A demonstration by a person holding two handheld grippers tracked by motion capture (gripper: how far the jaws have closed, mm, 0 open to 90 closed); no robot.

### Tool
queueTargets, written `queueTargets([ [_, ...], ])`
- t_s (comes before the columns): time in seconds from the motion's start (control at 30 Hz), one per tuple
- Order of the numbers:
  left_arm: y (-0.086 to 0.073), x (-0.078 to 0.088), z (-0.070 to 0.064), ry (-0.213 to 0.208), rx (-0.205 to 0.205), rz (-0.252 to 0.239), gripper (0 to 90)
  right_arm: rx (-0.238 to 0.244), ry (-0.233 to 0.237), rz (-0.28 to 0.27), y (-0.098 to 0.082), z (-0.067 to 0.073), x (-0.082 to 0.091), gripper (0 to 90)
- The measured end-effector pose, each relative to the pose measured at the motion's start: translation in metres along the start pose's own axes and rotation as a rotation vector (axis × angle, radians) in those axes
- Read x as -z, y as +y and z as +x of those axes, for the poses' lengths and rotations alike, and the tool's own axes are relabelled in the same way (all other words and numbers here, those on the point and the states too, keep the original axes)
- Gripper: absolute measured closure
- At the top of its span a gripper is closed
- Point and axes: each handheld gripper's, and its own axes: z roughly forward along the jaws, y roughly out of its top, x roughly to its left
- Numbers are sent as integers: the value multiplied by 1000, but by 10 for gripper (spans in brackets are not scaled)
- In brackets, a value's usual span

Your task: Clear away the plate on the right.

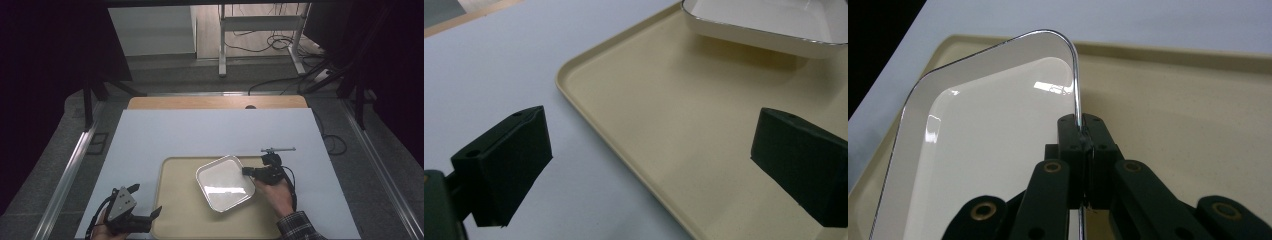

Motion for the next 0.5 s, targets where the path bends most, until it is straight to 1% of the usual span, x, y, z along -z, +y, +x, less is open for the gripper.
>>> queueTargets([
  [0.13,0,1,1,-11,0,-12,23,6,-23,5,2,0,-7,886],
  [0.23,-1,2,2,-23,1,-25,14,-6,-33,6,3,-1,-12,886],
  [0.4,-1,3,1,-25,-5,-33,11,-16,-52,4,4,-2,-17,886],
  [0.5,-2,4,1,-26,-8,-40,9,-13,-67,4,3,-3,-20,884],
])
